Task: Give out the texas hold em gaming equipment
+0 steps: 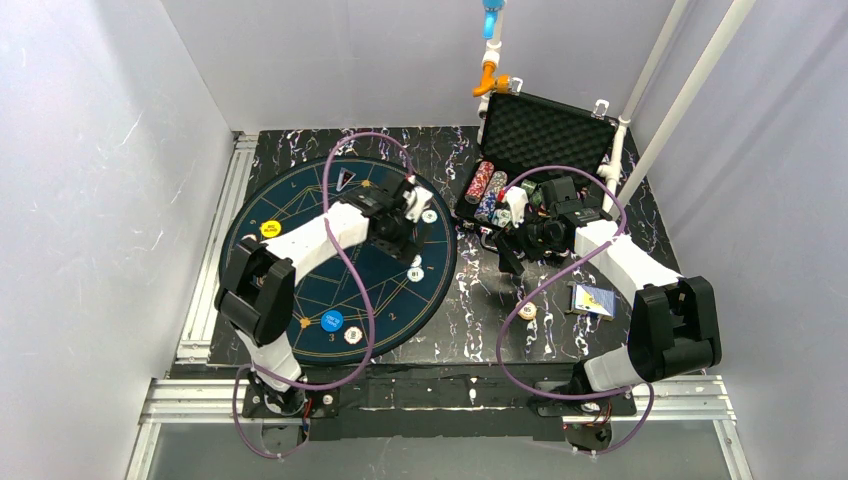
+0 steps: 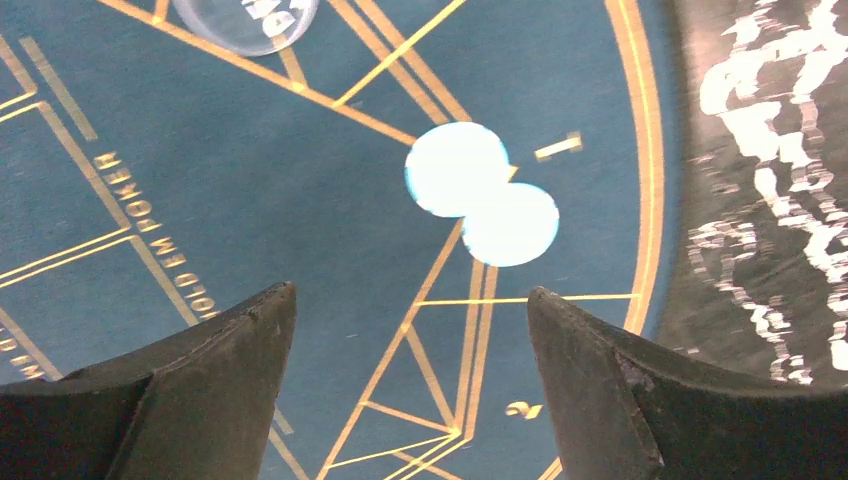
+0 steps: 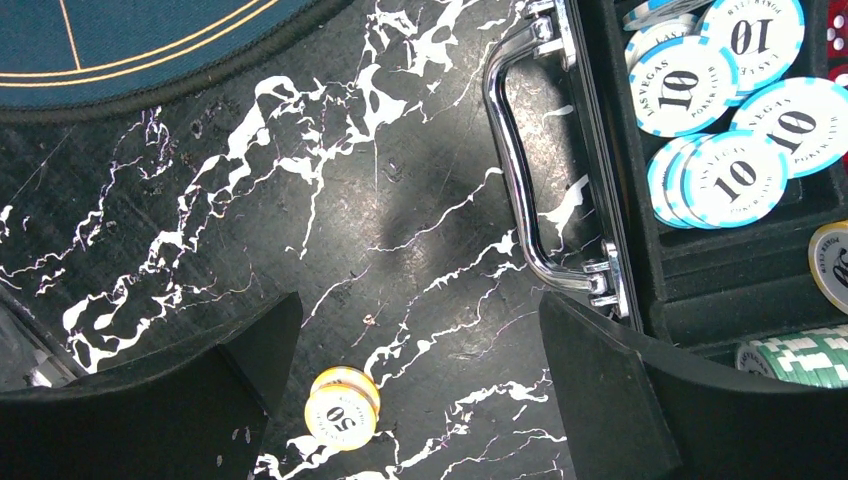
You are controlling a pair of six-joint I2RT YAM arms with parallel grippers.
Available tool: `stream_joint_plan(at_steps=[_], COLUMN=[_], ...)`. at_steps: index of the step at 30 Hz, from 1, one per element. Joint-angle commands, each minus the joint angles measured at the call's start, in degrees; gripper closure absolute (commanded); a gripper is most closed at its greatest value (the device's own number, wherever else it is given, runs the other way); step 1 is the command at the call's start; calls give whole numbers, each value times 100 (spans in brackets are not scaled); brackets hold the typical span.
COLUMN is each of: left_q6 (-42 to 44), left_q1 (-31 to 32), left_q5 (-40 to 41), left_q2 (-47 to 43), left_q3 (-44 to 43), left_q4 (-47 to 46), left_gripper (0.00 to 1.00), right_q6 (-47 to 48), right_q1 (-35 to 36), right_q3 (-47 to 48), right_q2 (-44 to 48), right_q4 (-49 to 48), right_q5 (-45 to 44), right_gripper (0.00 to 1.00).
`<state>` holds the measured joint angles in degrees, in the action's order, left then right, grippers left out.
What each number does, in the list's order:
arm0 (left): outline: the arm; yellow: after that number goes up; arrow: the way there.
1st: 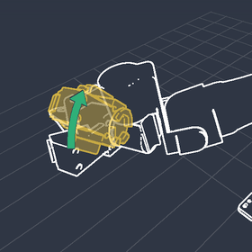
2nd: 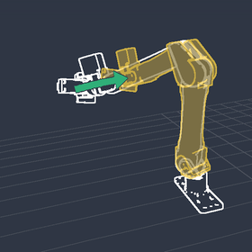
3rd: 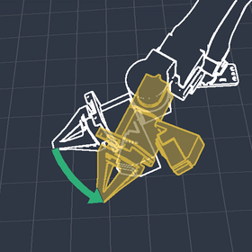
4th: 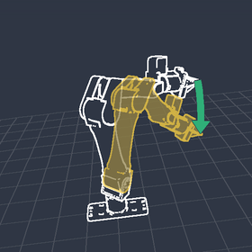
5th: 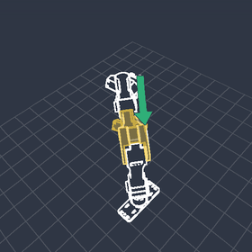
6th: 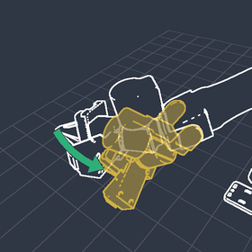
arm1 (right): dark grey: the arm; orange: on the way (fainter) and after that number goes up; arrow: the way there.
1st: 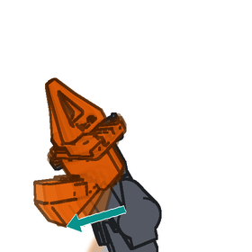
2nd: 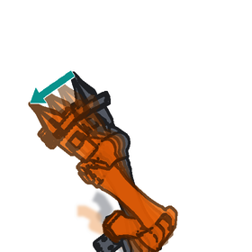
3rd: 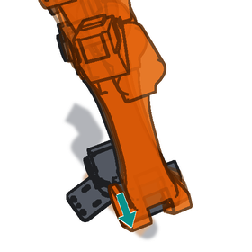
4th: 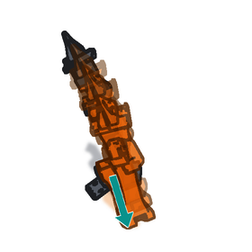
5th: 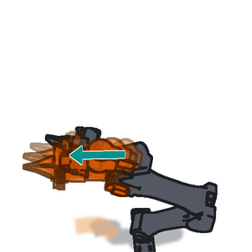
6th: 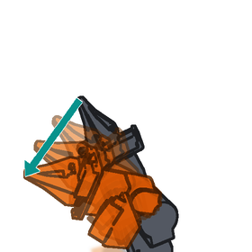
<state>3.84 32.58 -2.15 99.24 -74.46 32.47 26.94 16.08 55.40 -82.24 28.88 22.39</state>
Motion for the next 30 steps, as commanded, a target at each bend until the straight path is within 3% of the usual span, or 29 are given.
stream_joint_plan(at_steps=[1, 11, 30], left_q6=[-1282, -2031, -2225], left_q1=[485, 951, 1030], left_q5=[956, 1844, 1737], left_q2=[16, 354, 1136], left_q3=[50, 44, -246], left_q4=[-376, -733, -734], left_gripper=[18, 25, 39], right_q6=[-47, -24, 4], right_q1=[-34, -34, -34], right_q3=[120, 112, 125], right_q2=[19, 32, -17], right_q4=[-120, -120, -65], right_q5=[-58, -74, -16], right_gripper=[2, 2, 2])
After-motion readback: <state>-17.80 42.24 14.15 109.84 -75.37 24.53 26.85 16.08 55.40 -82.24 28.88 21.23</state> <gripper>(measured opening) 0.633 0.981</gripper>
